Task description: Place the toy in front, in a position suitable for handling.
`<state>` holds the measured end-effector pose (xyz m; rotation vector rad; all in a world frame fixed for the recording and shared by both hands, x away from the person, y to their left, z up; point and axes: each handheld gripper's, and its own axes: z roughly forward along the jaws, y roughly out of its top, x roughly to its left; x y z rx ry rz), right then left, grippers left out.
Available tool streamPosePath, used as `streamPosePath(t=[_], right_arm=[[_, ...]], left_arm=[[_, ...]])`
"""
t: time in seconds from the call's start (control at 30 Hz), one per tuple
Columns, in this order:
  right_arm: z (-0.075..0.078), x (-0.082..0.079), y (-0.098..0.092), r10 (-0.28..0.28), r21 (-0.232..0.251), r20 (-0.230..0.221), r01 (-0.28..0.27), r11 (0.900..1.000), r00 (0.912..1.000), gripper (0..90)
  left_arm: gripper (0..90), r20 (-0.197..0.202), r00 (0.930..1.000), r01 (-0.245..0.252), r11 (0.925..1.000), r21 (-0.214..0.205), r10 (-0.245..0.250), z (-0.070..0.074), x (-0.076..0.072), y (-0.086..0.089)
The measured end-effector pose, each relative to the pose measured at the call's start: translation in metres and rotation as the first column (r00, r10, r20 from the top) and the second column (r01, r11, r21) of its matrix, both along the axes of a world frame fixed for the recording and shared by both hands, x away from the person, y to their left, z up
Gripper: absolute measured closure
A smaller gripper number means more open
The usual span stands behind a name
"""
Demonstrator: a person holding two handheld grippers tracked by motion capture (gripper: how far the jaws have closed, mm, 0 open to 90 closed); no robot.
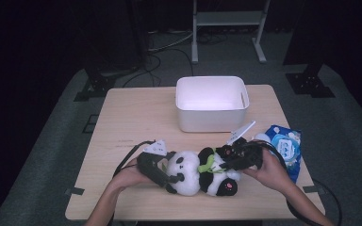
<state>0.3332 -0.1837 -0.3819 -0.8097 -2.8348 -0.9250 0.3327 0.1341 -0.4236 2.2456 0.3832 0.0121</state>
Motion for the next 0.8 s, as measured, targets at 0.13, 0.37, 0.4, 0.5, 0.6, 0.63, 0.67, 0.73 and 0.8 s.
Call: streamPosePath(t=[0.13,0.37,0.4,0.5,0.6,0.63,0.67,0.73,0.8], right_arm=[[0.0,-0.003,-0.001,-0.002,0.005,0.016,0.002,1.0,0.9999,80.9],[0.011,-0.008,0.002,0.02,0.009,0.029,-0.02,0.9998,0.9994,85.4],[0.016,-0.01,0.004,0.029,0.024,0.025,-0.03,0.9993,0.9993,85.6],[0.027,-0.013,0.018,0.072,0.047,0.029,-0.073,0.9962,0.997,85.8],[0.032,-0.015,0.039,0.134,0.041,0.039,-0.135,0.99,0.9903,85.8],[0.032,-0.015,0.039,0.134,0.041,0.039,-0.135,0.99,0.9903,85.8],[0.034,-0.015,0.052,0.157,0.046,0.036,-0.159,0.9863,0.987,85.8],[0.036,-0.016,0.063,0.175,0.037,0.038,-0.176,0.9836,0.9838,85.7],[0.035,-0.014,0.07,0.186,0.021,0.048,-0.187,0.9822,0.9814,85.6]], left_arm=[[4.7,-0.002,1.0,0.0,1.0,0.009,0.001,-0.002,-0.001,-0.001],[8.3,0.004,1.0,0.006,0.9993,0.038,-0.006,-0.002,-0.004,-0.002],[8.3,0.001,1.0,0.006,0.9993,0.038,-0.006,-0.002,-0.004,-0.001],[8.2,0.0,1.0,0.003,0.9993,0.038,-0.003,-0.002,-0.004,-0.002],[8.2,0.005,1.0,0.002,0.999,0.044,-0.002,-0.001,-0.004,-0.002],[8.2,0.005,1.0,0.002,0.999,0.044,-0.002,-0.001,-0.004,-0.002],[8.2,0.008,1.0,0.002,0.9989,0.046,-0.002,-0.001,-0.005,-0.002],[8.2,0.01,0.9999,0.002,0.9989,0.047,-0.002,-0.001,-0.005,-0.002],[8.2,0.007,1.0,-0.004,0.999,0.044,0.004,-0.002,-0.005,-0.002]])
